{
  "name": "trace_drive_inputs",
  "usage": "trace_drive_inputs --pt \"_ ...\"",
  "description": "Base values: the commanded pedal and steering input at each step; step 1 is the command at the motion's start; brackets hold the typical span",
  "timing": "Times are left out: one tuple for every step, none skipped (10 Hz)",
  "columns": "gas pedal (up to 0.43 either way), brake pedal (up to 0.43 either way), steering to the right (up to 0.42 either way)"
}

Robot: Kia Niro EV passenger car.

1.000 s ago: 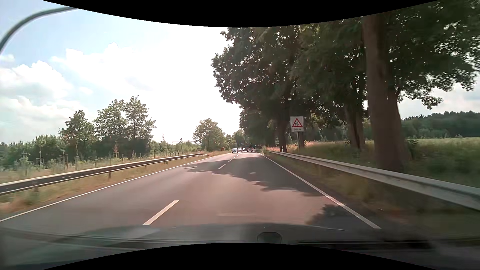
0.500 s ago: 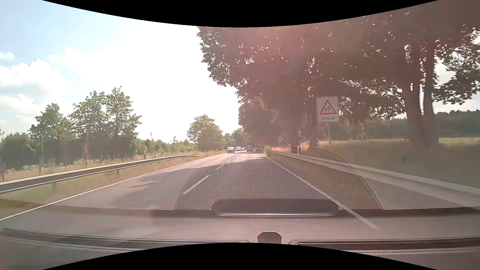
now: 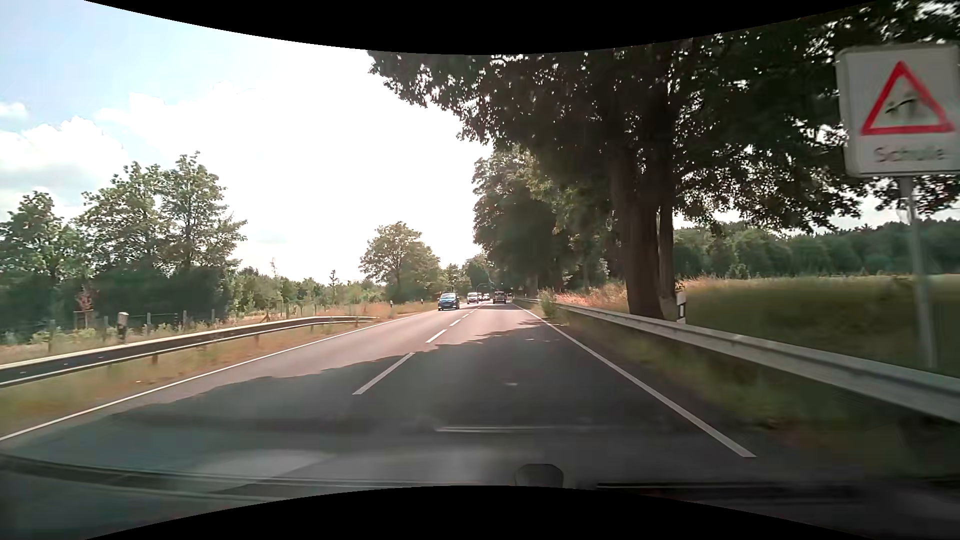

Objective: Follow the waypoints while adhering to traffic rules and regulations

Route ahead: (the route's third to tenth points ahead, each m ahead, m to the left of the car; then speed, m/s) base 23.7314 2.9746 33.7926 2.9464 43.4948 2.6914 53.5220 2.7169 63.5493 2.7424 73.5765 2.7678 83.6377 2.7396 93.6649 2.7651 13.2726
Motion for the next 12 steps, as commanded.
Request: trace_drive_inputs --pt "0.0 0.0 -0.005" --pt "0.0 0.0 -0.005" --pt "0.0 0.0 -0.005" --pt "0.0 0.0 -0.005" --pt "0.0 0.0 -0.005" --pt "0.0 0.0 -0.005" --pt "0.0 0.0 -0.005" --pt "0.0 0.0 -0.005" --pt "0.0 0.0 -0.005" --pt "0.0 0.0 -0.005" --pt "0.0 0.0 -0.005" --pt "0.0 0.0 -0.005"
